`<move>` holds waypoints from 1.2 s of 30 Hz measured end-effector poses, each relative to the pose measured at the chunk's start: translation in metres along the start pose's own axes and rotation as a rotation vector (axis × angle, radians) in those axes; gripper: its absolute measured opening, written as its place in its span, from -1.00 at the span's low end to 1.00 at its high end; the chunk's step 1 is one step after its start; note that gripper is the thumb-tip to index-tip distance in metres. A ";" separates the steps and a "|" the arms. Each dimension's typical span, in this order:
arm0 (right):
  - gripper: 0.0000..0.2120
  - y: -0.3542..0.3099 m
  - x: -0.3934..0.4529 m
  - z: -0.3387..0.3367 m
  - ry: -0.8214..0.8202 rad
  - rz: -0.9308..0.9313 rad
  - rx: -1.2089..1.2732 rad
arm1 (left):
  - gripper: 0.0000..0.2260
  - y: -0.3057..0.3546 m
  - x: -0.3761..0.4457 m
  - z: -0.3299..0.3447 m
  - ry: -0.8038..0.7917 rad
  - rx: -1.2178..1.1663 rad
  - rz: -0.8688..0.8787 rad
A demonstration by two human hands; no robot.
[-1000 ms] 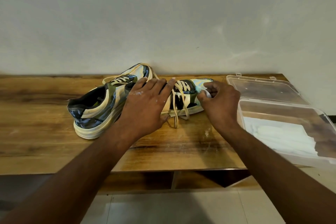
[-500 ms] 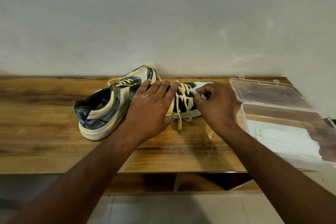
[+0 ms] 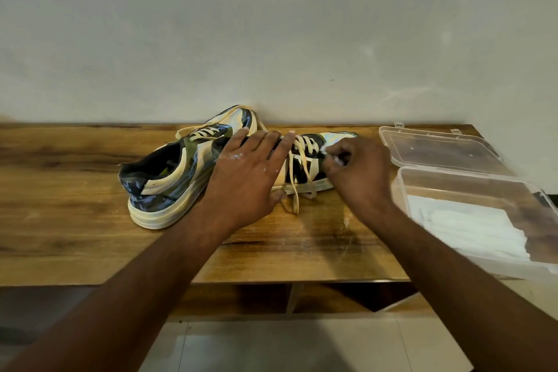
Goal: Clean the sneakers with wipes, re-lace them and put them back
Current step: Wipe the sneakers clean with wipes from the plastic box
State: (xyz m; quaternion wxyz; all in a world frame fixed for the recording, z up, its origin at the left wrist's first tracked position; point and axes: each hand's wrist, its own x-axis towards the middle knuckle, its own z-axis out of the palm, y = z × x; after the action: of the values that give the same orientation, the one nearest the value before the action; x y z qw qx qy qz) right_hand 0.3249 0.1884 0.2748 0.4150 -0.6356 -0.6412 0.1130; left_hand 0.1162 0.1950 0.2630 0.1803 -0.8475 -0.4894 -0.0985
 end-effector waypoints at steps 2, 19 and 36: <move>-0.86 -0.018 -0.017 0.012 -0.067 -0.090 0.037 | -0.10 -0.001 0.000 0.000 0.003 -0.012 0.006; -0.87 -0.025 -0.030 0.011 -0.157 -0.250 -0.012 | -0.10 -0.007 0.000 -0.001 0.023 -0.057 0.041; -0.89 0.006 -0.021 -0.009 -0.087 -0.232 -0.071 | -0.01 -0.015 0.003 -0.001 0.035 -0.082 0.090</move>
State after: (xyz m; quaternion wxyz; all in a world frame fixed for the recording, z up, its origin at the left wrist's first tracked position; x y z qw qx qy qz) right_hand 0.3321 0.1671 0.2680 0.3741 -0.5658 -0.7315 0.0689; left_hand 0.1044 0.2040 0.2685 0.1581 -0.8736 -0.4429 -0.1251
